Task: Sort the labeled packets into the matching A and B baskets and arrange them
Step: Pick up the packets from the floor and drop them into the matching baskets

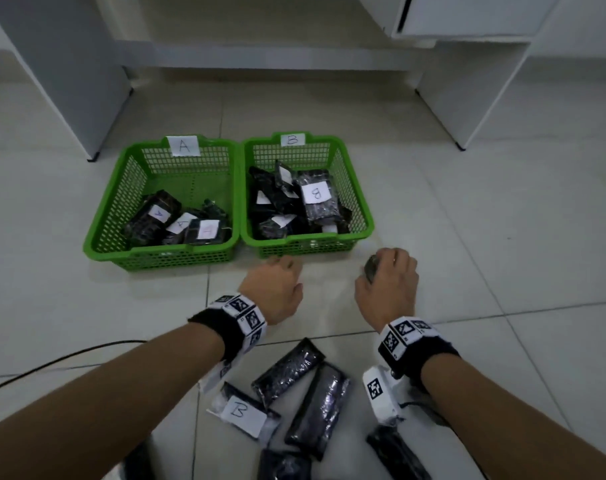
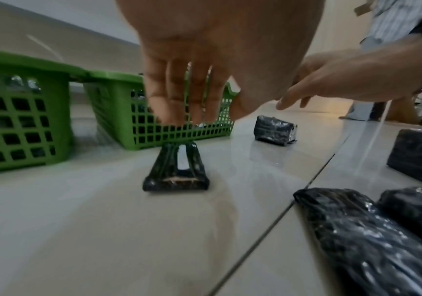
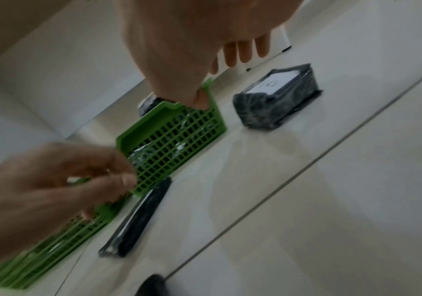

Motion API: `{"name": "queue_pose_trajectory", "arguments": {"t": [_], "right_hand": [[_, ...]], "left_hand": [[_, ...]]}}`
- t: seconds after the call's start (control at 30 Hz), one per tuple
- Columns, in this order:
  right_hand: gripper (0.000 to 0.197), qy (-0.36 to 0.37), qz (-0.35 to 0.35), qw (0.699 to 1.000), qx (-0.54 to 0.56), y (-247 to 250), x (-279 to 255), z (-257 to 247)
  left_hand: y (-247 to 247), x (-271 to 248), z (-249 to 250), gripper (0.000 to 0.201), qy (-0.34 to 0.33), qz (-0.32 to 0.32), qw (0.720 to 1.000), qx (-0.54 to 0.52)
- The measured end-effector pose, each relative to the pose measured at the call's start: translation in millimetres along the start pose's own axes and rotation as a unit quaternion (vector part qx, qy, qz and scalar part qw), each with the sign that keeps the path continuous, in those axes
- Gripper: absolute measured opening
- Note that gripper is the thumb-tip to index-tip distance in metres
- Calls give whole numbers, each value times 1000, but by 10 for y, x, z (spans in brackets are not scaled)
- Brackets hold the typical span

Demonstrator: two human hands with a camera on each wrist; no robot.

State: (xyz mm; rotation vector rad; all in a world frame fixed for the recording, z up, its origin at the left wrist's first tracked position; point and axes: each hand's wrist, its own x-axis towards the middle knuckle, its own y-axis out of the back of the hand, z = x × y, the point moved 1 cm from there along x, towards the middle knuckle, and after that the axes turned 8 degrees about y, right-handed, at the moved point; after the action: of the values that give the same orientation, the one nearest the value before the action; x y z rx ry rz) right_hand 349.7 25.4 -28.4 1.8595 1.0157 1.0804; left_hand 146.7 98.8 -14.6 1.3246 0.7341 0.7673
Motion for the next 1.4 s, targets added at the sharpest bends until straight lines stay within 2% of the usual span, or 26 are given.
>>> {"name": "queue_pose_trajectory", "arguments": {"t": [0.1, 0.23, 0.33, 0.43, 0.53, 0.57, 0.6, 0.7, 0.77, 0.83, 0.87, 0.97, 1.07, 1.2, 1.3, 1.4], "right_hand": [[46, -79, -45, 996, -21, 12, 59, 294], [63, -136, -88, 987, -6, -37, 207, 553], [73, -156, -92, 982, 55, -110, 252, 663], [81, -148, -94, 980, 97, -187, 208, 674], [83, -135, -52, 982, 123, -179, 101, 592], [83, -122, -33, 984, 123, -152, 52, 545], [83, -104, -15, 987, 121, -116, -5, 493], [83, -40, 14, 989, 140, 32, -147, 329], [84, -6, 25, 984, 174, 140, -182, 230], [83, 33, 36, 980, 194, 234, -162, 122], [81, 53, 37, 978, 197, 266, -139, 60], [69, 101, 35, 978, 179, 273, 3, -153], [63, 126, 26, 978, 163, 179, 271, -440], [61, 160, 25, 978, 134, 45, 693, -900], [60, 197, -11, 978, 74, -135, 886, -1192], [57, 196, -71, 978, 28, -362, 864, -1327]], "left_hand": [[-228, 91, 25, 56, 89, -104, 991, 8], [-344, 262, 13, 76, 153, -144, 977, -47], [-358, 309, 13, 68, 160, -119, 976, -84], [-366, 289, 27, 53, 145, -59, 977, -146], [-306, 268, 23, 39, 164, -23, 956, -242], [-287, 267, 9, 35, 180, -29, 940, -288], [-251, 262, -2, 32, 200, -45, 912, -356], [-118, 218, -29, 38, 242, -81, 785, -565], [16, 149, -78, 37, 246, -96, 732, -628], [175, 63, -148, 33, 218, -117, 708, -661], [236, 27, -196, 32, 202, -125, 706, -668], [386, -10, -401, 39, 197, -106, 693, -686], [555, -6, -641, 44, 216, -55, 698, -680], [719, 47, -1065, 54, 220, 22, 745, -629], [804, 180, -1482, 58, 232, 58, 777, -582], [851, 309, -1886, 61, 253, 92, 847, -458]]}}
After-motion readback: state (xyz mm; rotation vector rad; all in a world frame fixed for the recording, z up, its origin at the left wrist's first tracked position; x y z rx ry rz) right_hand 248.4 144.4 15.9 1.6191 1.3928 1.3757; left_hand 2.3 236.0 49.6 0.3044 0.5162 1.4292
